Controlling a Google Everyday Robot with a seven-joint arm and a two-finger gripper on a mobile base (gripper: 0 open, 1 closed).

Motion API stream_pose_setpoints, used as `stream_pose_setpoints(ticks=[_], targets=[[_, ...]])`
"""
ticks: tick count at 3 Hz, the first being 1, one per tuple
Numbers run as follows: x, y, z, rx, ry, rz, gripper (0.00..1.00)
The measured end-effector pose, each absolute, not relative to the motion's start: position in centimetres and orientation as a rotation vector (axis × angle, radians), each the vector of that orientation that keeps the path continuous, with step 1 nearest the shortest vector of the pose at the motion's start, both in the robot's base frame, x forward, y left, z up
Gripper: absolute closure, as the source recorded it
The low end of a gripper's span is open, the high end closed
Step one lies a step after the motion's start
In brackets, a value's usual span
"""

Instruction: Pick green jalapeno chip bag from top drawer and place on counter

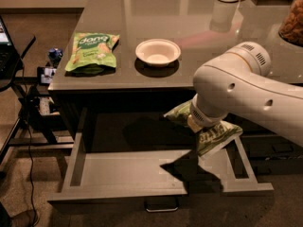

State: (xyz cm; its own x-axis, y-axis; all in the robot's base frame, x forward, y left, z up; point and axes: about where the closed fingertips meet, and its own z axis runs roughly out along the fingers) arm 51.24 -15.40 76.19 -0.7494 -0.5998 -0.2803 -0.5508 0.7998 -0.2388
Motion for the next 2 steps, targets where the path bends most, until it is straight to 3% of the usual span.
stream_pose_setpoints(ticks=[2], targets=[[50.3,-18.2,80.6,-0.746,2.6,-0.32,1.0]])
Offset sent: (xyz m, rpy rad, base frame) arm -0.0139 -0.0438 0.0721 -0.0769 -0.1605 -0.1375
